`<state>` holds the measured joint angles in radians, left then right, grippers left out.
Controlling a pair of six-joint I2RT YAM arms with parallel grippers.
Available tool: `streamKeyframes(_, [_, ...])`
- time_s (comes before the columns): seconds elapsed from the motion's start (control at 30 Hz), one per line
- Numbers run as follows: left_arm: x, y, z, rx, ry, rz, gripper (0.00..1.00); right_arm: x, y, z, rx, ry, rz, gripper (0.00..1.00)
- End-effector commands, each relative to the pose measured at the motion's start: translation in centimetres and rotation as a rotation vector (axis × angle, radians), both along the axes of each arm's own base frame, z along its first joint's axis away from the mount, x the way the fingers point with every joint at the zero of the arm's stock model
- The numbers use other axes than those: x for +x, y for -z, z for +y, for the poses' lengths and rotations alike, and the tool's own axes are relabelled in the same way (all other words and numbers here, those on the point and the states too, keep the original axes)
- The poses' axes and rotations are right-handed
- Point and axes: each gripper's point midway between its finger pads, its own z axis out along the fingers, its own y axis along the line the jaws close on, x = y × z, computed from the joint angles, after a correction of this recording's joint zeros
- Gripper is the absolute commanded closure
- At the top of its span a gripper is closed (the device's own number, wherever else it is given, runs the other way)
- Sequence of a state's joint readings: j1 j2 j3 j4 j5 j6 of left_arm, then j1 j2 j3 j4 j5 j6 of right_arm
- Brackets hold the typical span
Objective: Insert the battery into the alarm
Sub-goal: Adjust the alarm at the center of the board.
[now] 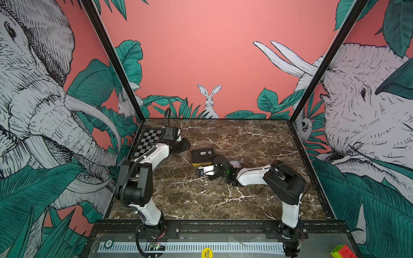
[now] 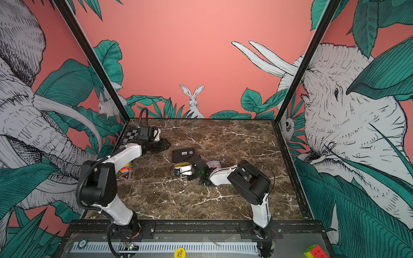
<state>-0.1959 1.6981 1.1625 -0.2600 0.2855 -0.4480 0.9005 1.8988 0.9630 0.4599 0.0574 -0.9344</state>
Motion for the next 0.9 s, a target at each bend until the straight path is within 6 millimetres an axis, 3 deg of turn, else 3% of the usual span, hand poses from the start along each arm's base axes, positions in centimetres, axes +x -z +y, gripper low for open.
streamKeyframes(0.0, [1.3, -0.5, -2.2, -0.023, 0.128, -0.008, 0.48, -0.5, -0.5, -1.6, 0.04, 0.096, 0.222, 0.01])
streamKeyframes(0.17, [2.8, 0.9, -4.7, -0.033, 0.254, 0.032, 0.42, 1.2, -0.1, -3.3, 0.075, 0.236, 0.338, 0.01])
streamKeyframes(0.37, [2.7, 2.9, -6.2, -0.057, 0.316, 0.079, 0.4, 3.0, 1.7, -3.8, 0.027, 0.311, 0.391, 0.01])
streamKeyframes(0.63, [0.8, 3.6, -6.7, -0.1, 0.357, 0.112, 0.4, 6.7, 1.6, -4.7, 0.084, 0.462, 0.437, 0.01])
streamKeyframes(0.7, [0.0, 3.6, -6.7, -0.11, 0.361, 0.117, 0.4, 8.2, 0.3, -4.4, 0.137, 0.499, 0.433, 0.01])
streamKeyframes(0.87, [-1.8, 3.7, -6.4, -0.139, 0.34, 0.125, 0.4, 10.2, -0.3, -4.8, 0.221, 0.578, 0.489, 0.01])
